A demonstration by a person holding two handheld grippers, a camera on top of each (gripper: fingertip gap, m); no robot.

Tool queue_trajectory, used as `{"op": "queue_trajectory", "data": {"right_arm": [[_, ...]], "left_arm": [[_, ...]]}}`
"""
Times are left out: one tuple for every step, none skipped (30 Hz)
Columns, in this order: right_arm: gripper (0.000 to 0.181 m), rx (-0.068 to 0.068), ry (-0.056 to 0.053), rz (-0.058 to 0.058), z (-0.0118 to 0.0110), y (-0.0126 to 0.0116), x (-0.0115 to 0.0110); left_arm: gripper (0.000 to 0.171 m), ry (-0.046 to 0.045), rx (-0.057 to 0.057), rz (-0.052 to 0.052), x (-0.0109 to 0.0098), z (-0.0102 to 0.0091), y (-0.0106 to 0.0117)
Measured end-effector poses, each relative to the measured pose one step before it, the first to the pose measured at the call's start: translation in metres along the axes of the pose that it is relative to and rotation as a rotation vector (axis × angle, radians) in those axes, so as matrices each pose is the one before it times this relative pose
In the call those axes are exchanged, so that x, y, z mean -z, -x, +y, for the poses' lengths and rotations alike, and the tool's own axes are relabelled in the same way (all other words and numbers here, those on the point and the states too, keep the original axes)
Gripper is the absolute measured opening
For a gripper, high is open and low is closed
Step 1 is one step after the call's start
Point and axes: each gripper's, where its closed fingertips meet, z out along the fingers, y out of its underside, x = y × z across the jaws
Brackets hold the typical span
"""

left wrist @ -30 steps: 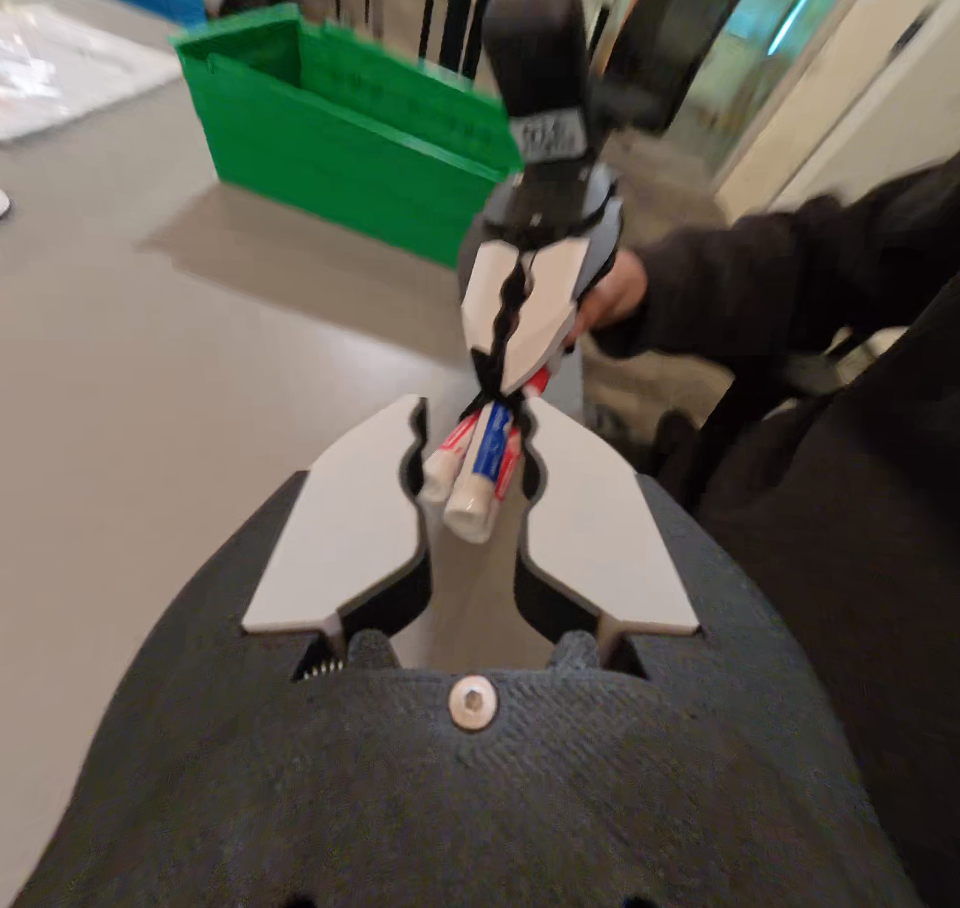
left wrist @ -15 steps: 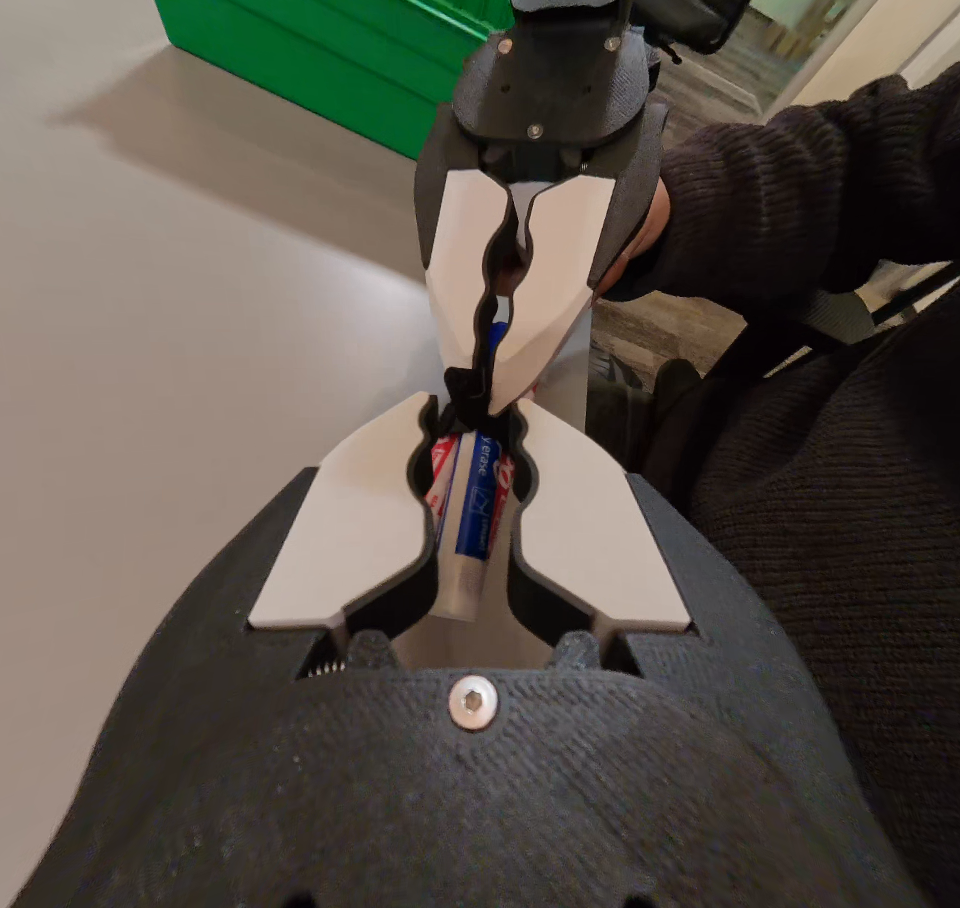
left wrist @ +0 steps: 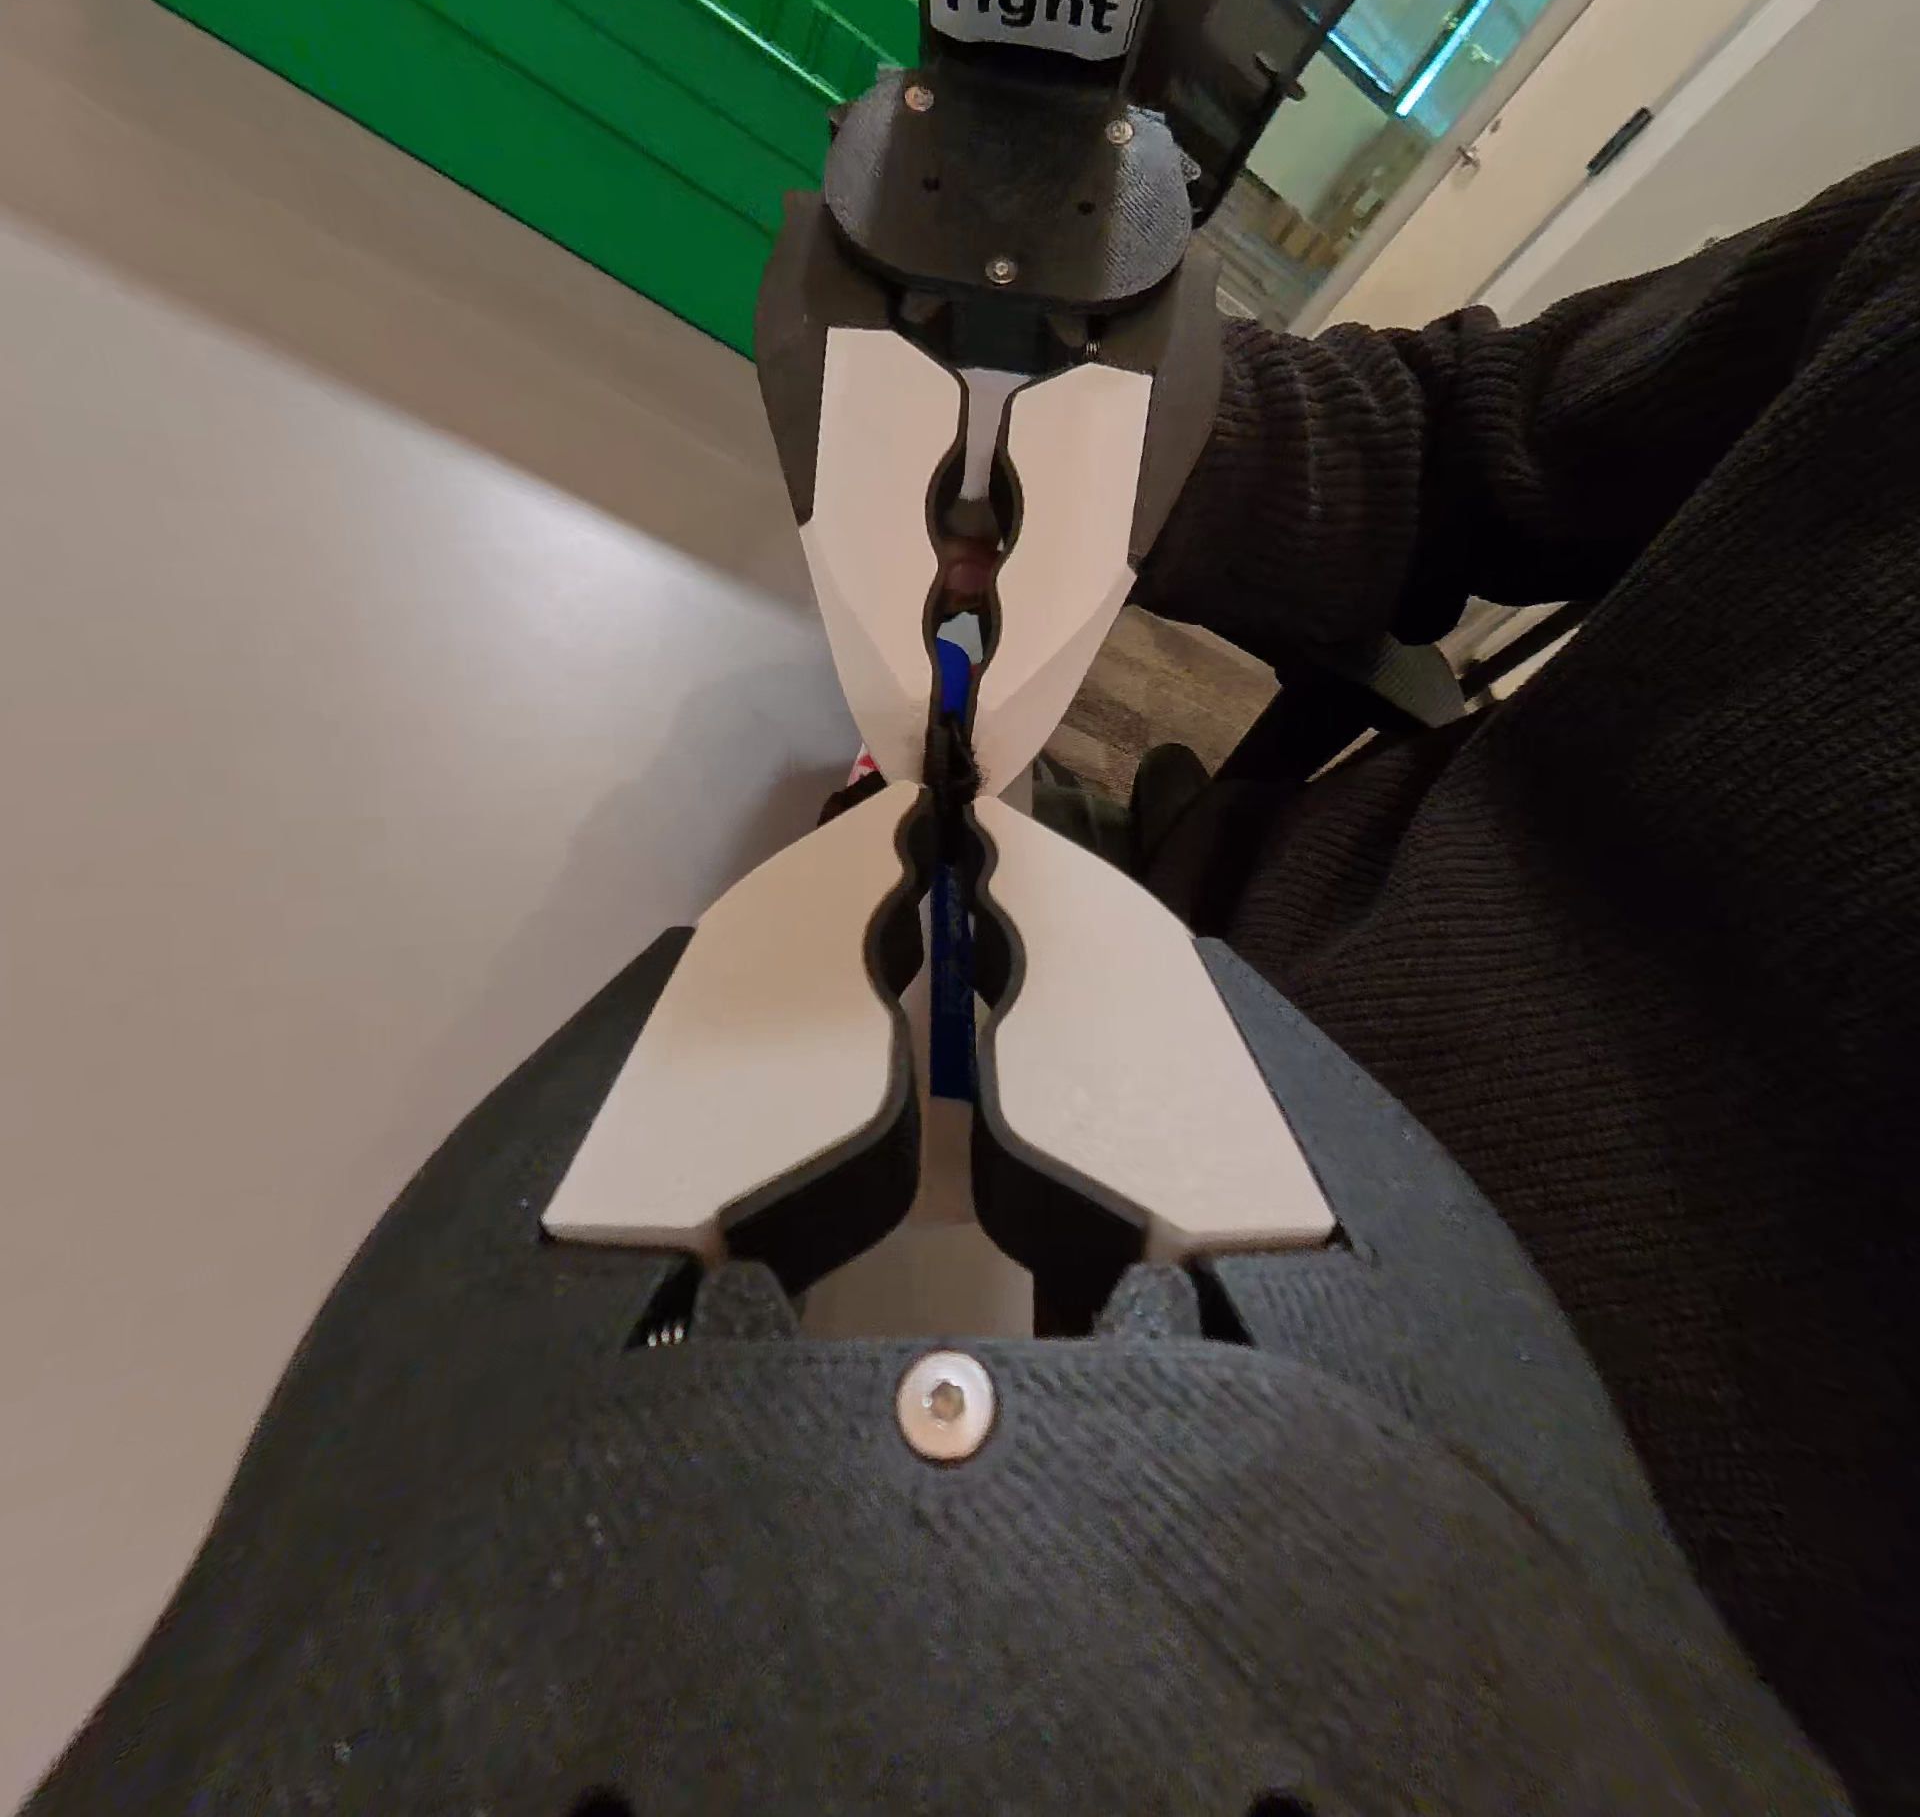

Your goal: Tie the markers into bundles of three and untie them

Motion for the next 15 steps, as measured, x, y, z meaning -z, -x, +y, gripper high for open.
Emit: {"op": "queue_trajectory", "data": {"right_arm": [[0.004, 0.0115, 0.0042, -0.0002, 0.00084, 0.00069, -0.00026], [0.004, 0.0071, -0.0005, 0.0001, 0.00009, 0.00039, -0.00002], [0.004, 0.0053, -0.0009, -0.0056, -0.00011, 0.00071, 0.0004], [0.005, 0.004, -0.007, -0.0081, -0.00076, 0.0008, 0.00065], [0.005, -0.0052, -0.0147, -0.0061, -0.0018, 0.00013, 0.00112], [0.005, -0.0108, -0.0202, -0.0125, -0.00242, 0.00054, 0.00116], [0.005, -0.0122, -0.026, -0.0165, -0.0026, 0.00093, 0.00103], [0.006, -0.0132, -0.0279, -0.0181, -0.00253, 0.00095, 0.00124], [0.007, -0.0148, -0.0183, -0.019, -0.00146, 0.00104, 0.00087], [0.007, -0.0106, -0.0056, -0.0098, 0.00002, 0.00033, 0.00041], [0.007, 0.0008, 0.0015, 0.0034, 0.00075, -0.00084, 0.00024], [0.007, 0.0077, 0.0047, 0.0022, 0.00108, -0.0002, 0.00004], [0.007, 0.0026, 0.0003, -0.002, 0.00063, 0.00055, 0.0001], [0.008, -0.0059, -0.008, -0.0085, -0.0006, 0.00095, 0.00047], [0.011, -0.0125, -0.0115, -0.0231, -0.00123, 0.00238, 0.00105]], "left_arm": [[0.004, 0.00077, 0.0069, 0.0092, -0.00033, 0.00063, -0.0004], [0.004, -0.00369, -0.0076, 0.0016, -0.00021, 0.0001, -0.00036], [0.004, 0.00061, -0.0011, 0.0018, -0.00022, -0.00015, -0.00077], [0.004, 0.00031, -0.0042, -0.0013, -0.00003, -0.001, -0.00091], [0.004, -0.00512, -0.0168, -0.0126, 0.00042, -0.00185, -0.00005], [0.004, -0.00431, -0.0062, -0.005, 0.00074, -0.00212, -0.00057], [0.004, -0.00777, -0.0051, -0.0025, 0.00082, -0.00217, -0.00059], [0.004, -0.00949, -0.0031, -0.0036, 0.00061, -0.00172, -0.00014], [0.004, -0.00381, 0.0099, 0.0112, 0.0001, -0.00084, -0.00128], [0.004, -0.00056, 0.0059, 0.0026, -0.0005, -0.00003, 0.00013], [0.004, 0.00189, -0.0025, -0.0069, -0.00066, 0.00056, 0.00106], [0.004, 0.00723, 0.0038, 0.0032, -0.00076, 0.00104, -0.00023], [0.004, 0.00024, -0.0003, 0.0035, -0.0004, 0.0, -0.00045], [0.004, -0.00275, -0.0005, 0.0046, -0.00005, -0.00037, -0.00066], [0.003, -0.00125, 0.0038, 0.0047, -0.00011, -0.00029, -0.00048]]}}
